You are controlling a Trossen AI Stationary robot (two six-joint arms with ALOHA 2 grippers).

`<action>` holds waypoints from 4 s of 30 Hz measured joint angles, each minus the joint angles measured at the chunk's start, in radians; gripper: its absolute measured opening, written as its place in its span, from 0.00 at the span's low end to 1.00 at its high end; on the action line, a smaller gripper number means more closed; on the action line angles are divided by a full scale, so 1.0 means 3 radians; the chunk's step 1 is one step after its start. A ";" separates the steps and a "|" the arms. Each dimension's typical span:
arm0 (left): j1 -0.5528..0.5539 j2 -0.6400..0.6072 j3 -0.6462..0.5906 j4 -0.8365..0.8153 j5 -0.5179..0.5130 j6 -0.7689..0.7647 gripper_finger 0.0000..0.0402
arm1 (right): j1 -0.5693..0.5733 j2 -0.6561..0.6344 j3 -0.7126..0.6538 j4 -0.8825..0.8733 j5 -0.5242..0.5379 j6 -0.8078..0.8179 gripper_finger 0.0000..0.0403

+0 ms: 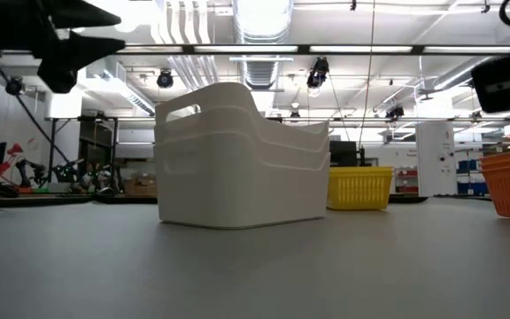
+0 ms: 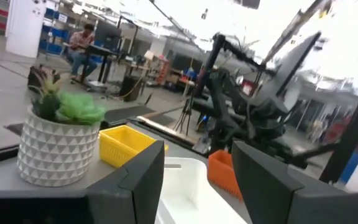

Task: Stack baskets by color
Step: Return to Home Position

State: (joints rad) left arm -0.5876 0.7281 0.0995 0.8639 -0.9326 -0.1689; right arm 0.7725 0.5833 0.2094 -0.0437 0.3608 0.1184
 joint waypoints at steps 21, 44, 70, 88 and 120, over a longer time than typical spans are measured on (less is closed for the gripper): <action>-0.0026 -0.0538 -0.0258 -0.0033 -0.0058 0.1165 0.43 | -0.0337 -0.0351 -0.0314 0.1044 0.0251 -0.1611 0.02; -0.0026 -0.1476 -0.0309 -0.0573 -0.0340 0.1375 0.43 | -0.1917 -0.0675 -0.0658 0.2008 -0.0617 -0.2271 0.02; -0.0026 -0.1359 -0.0316 -0.0564 -0.0339 0.1374 0.43 | -0.1917 -0.0671 -0.0662 0.1993 -0.0613 -0.2379 0.02; -0.0026 -0.1359 -0.0317 -0.0564 -0.0338 0.1374 0.43 | -0.1917 -0.0671 -0.0663 0.1994 -0.0613 -0.2378 0.02; -0.0026 -0.1359 -0.0317 -0.0565 -0.0338 0.1374 0.43 | -0.1917 -0.0671 -0.0664 0.1994 -0.0612 -0.2377 0.02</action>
State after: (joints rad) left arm -0.5953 0.3202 0.0044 0.6945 -1.0340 0.2432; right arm 0.1976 0.3820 0.0101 0.5545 0.1772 -0.5948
